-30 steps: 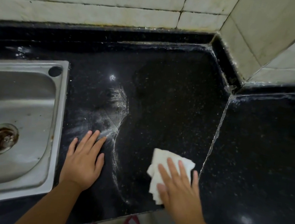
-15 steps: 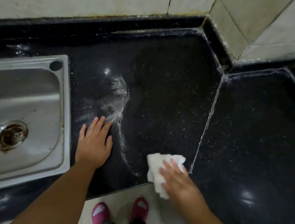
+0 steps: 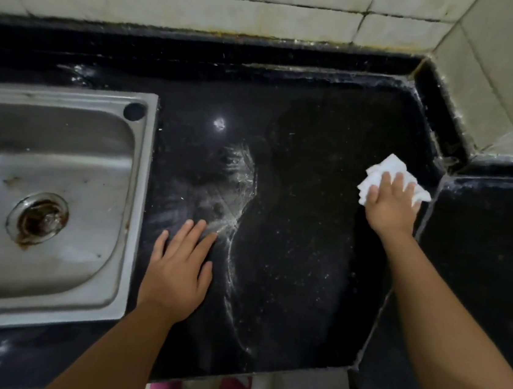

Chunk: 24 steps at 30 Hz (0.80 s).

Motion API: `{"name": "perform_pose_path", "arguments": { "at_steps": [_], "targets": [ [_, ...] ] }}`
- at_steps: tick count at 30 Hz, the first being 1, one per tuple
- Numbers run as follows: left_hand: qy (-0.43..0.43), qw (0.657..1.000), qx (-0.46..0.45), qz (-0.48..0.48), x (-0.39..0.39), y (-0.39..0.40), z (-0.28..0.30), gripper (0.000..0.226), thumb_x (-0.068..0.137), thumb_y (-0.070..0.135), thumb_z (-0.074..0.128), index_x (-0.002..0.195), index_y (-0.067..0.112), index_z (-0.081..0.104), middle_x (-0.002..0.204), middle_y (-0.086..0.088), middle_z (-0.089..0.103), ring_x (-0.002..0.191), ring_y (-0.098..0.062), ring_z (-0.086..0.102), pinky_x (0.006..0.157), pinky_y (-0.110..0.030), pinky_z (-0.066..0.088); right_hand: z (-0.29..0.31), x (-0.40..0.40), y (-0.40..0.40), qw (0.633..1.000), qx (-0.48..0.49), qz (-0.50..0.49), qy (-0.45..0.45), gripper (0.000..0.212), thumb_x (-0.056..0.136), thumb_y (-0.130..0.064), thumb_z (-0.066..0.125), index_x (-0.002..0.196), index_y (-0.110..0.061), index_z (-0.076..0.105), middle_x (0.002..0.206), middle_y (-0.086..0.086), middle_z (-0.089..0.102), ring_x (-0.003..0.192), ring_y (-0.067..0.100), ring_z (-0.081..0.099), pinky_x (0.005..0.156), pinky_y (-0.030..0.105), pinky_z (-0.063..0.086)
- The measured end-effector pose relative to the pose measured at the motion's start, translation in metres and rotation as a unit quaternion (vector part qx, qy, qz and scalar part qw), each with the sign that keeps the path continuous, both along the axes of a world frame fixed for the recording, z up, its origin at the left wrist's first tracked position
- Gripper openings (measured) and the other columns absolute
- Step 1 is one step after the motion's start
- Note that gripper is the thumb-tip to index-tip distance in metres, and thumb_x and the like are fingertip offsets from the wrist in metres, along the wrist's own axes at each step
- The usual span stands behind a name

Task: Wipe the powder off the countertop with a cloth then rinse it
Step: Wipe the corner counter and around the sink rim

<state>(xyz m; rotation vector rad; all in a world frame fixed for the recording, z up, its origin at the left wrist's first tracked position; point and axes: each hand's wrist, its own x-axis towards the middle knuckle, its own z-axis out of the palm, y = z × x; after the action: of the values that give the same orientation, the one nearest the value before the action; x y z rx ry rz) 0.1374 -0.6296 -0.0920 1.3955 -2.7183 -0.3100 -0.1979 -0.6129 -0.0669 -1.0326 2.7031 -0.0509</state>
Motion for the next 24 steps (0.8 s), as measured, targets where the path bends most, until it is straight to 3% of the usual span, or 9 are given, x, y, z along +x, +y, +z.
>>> {"name": "perform_pose_path", "arguments": {
  "at_steps": [3, 7, 11, 13, 15, 17, 19, 21, 24],
  "targets": [
    [-0.013, 1.000, -0.005, -0.004, 0.000, -0.001, -0.001, 0.050, 0.084, 0.030, 0.033, 0.120, 0.008, 0.059, 0.127, -0.012, 0.057, 0.123, -0.021, 0.033, 0.101, -0.042, 0.018, -0.004, 0.039, -0.049, 0.992, 0.010, 0.121, 0.011, 0.050, 0.101, -0.031, 0.019, 0.149, -0.018, 0.008, 0.157, 0.007, 0.001, 0.144, 0.029, -0.003, 0.114, 0.046, 0.003],
    [-0.010, 1.000, 0.008, 0.006, 0.001, -0.002, 0.003, 0.052, 0.084, 0.031, 0.034, 0.123, 0.005, 0.055, 0.128, -0.011, 0.056, 0.124, -0.019, 0.034, 0.101, -0.040, 0.019, -0.009, 0.115, -0.080, 0.945, 0.026, 0.327, 0.002, 0.051, 0.101, -0.031, 0.018, 0.149, -0.020, 0.004, 0.157, 0.003, -0.004, 0.144, 0.026, -0.005, 0.114, 0.044, 0.001],
    [0.015, 0.999, 0.002, 0.036, 0.003, 0.000, 0.007, 0.053, 0.083, 0.032, 0.036, 0.122, 0.000, 0.054, 0.129, -0.017, 0.054, 0.124, -0.025, 0.039, 0.103, -0.038, 0.023, -0.010, 0.156, -0.063, 0.903, 0.045, 0.428, -0.009, 0.050, 0.101, -0.032, 0.018, 0.149, -0.022, 0.006, 0.158, 0.001, -0.002, 0.145, 0.022, -0.003, 0.115, 0.041, 0.000],
    [0.042, 0.997, 0.004, 0.065, 0.005, 0.003, 0.011, 0.053, 0.083, 0.031, 0.037, 0.119, -0.004, 0.056, 0.127, -0.021, 0.054, 0.122, -0.031, 0.046, 0.103, -0.039, 0.032, -0.013, 0.164, -0.028, 0.876, -0.011, 0.483, 0.014, 0.048, 0.100, -0.031, 0.020, 0.144, -0.016, 0.030, 0.153, 0.008, 0.025, 0.141, 0.027, 0.024, 0.112, 0.044, 0.018],
    [0.064, 0.994, 0.005, 0.087, 0.008, 0.003, 0.015, 0.051, 0.083, 0.029, 0.037, 0.115, -0.005, 0.058, 0.124, -0.023, 0.056, 0.115, -0.037, 0.054, 0.097, -0.045, 0.036, -0.019, 0.167, 0.021, 0.845, -0.043, 0.532, 0.029, 0.049, 0.101, -0.030, 0.014, 0.128, -0.014, 0.051, 0.131, 0.010, 0.056, 0.121, 0.033, 0.052, 0.101, 0.046, 0.031],
    [0.084, 0.992, 0.003, 0.095, 0.014, -0.002, 0.018, 0.050, 0.083, 0.027, 0.037, 0.114, -0.006, 0.059, 0.122, -0.024, 0.057, 0.113, -0.040, 0.054, 0.093, -0.052, 0.032, -0.025, 0.163, 0.079, 0.828, -0.017, 0.559, 0.036, 0.048, 0.101, -0.032, 0.008, 0.129, -0.018, 0.044, 0.134, 0.005, 0.054, 0.126, 0.032, 0.043, 0.102, 0.044, 0.025],
    [0.083, 0.992, 0.002, 0.091, 0.024, -0.011, 0.017, 0.052, 0.083, 0.029, 0.036, 0.115, -0.004, 0.059, 0.124, -0.023, 0.056, 0.115, -0.040, 0.052, 0.094, -0.052, 0.031, -0.026, 0.143, 0.118, 0.834, -0.006, 0.551, 0.023, 0.047, 0.100, -0.039, 0.008, 0.136, -0.027, 0.035, 0.149, -0.005, 0.033, 0.139, 0.023, 0.021, 0.108, 0.039, 0.015],
    [0.075, 0.993, 0.007, 0.095, 0.035, -0.022, 0.014, 0.055, 0.083, 0.032, 0.033, 0.118, -0.003, 0.058, 0.128, -0.021, 0.054, 0.119, -0.039, 0.050, 0.096, -0.052, 0.033, -0.022, 0.118, 0.117, 0.878, -0.020, 0.478, 0.023, 0.046, 0.099, -0.044, 0.007, 0.138, -0.032, 0.029, 0.155, -0.012, 0.012, 0.141, 0.016, 0.014, 0.109, 0.037, 0.011],
    [0.082, 0.989, 0.026, 0.122, 0.047, -0.042, 0.011, 0.061, 0.083, 0.036, 0.027, 0.122, -0.002, 0.055, 0.133, -0.021, 0.049, 0.125, -0.038, 0.043, 0.098, -0.055, 0.037, -0.008, 0.100, 0.048, 0.942, -0.017, 0.332, 0.052, 0.063, 0.097, -0.048, -0.001, 0.134, -0.020, 0.042, 0.146, 0.007, 0.039, 0.129, 0.031, 0.036, 0.098, 0.053, 0.035]
  ]
}}
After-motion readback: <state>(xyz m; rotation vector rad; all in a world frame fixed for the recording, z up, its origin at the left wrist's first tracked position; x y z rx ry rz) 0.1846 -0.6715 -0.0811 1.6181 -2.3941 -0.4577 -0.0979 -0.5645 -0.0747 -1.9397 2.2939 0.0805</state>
